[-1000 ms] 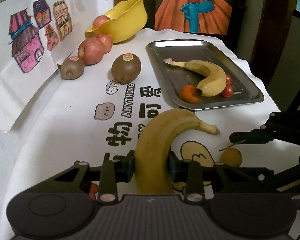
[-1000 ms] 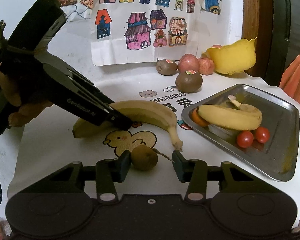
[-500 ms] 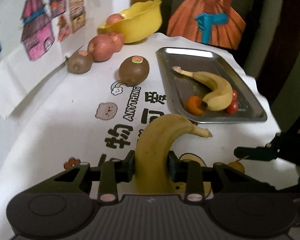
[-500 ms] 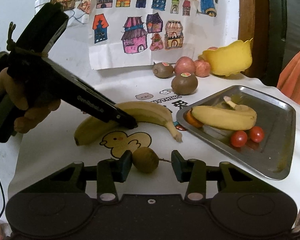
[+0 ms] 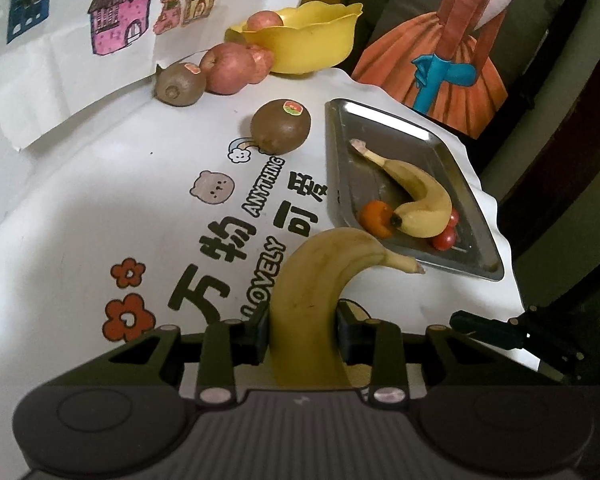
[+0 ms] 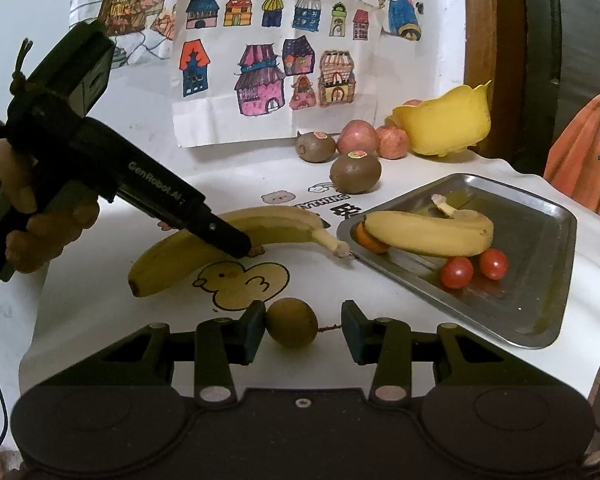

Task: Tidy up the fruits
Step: 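Lift the banana with the left gripper while the right grasps the small kiwi, then carry the banana into the tray with the left gripper while the right carries the kiwi there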

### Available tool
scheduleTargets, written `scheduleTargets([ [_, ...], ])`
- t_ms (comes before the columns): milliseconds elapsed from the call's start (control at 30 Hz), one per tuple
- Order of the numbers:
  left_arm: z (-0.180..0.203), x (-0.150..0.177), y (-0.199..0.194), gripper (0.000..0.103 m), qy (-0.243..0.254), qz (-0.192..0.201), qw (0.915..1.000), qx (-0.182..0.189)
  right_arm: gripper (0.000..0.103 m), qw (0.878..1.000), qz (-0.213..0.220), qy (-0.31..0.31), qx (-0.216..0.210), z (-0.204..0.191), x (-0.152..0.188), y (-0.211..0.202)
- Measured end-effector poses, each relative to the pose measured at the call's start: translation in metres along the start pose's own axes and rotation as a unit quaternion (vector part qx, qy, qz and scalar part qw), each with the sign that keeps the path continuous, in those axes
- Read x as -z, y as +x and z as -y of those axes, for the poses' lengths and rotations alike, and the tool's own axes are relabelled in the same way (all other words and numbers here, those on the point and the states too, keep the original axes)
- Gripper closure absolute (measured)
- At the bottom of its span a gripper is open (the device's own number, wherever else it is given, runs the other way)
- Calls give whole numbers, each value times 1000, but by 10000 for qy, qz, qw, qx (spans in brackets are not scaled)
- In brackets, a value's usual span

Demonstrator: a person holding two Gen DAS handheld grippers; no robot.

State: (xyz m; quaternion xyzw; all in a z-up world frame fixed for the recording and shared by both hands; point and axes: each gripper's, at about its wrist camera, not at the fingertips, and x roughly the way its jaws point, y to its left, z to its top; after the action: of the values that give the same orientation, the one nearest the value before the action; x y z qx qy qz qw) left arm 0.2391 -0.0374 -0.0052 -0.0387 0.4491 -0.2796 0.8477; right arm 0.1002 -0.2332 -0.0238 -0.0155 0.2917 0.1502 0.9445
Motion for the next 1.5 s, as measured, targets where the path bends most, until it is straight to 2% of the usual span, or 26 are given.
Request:
scheduleTargets([
  [200,1,4,-2,67,-92,9,10000,25,59,10000,-5,-32,-20,3,3,-2],
  [400,2,6,-5,67,-156,31,9999,35,55,9994,-187,-289,-89,-2,4,5],
  [567,2,10,-8,67,-298,93,9994,116,54,9980,-294,-450,-322,-3,0,13],
  [733,3,12,-13,67,-405,177,9989,178,66,9975,-273,-494,-434,-2,-3,14],
  [933,6,8,-20,67,-432,346,9982,222,68,9986,-37,-323,-420,5,-2,5],
  [1167,17,-11,-23,67,-491,728,9955,350,68,9992,336,-150,-181,22,-6,-12],
  [1367,39,-42,-10,67,-397,1053,9923,515,68,9976,602,101,324,57,-14,-20],
  [1500,56,-68,10,67,-276,1204,9911,494,68,9951,679,247,671,85,-18,-16],
])
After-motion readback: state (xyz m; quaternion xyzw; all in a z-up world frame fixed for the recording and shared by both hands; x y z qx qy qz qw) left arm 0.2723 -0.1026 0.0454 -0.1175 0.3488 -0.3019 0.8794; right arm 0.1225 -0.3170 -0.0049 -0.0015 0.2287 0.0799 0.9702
